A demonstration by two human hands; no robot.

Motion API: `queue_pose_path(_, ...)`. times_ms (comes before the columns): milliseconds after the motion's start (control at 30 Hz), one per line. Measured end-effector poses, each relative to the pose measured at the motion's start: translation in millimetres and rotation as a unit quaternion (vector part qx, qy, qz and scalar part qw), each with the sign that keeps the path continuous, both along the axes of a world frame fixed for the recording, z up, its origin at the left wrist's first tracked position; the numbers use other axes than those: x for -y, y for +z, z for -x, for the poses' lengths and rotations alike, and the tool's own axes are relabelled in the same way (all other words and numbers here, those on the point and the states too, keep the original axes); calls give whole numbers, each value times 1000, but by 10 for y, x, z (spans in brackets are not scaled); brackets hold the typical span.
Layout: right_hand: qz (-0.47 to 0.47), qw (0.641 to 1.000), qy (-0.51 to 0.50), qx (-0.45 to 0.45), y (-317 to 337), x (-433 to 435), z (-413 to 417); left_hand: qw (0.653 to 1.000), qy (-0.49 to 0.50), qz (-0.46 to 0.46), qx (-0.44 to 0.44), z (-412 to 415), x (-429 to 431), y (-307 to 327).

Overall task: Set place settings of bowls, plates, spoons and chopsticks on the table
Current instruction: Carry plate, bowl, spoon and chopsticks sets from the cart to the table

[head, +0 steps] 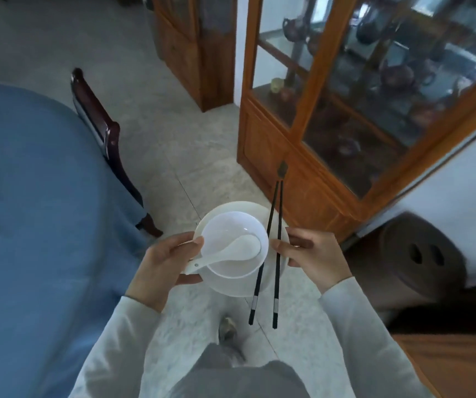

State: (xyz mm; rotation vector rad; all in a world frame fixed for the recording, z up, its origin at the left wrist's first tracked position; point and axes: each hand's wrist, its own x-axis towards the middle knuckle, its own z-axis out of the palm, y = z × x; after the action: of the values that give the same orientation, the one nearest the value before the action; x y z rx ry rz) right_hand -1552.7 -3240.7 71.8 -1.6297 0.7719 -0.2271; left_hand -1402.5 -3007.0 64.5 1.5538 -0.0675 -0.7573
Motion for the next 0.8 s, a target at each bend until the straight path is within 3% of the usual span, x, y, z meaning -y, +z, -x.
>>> queue_pose_path(333,15,995,96,16,-35,929,-1996,999,46,-2,6,-1677,706,-24)
queue_pose_path(800,11,950,313,18,35,2025,-5366,964,265,12,12,-3777,1556,-20)
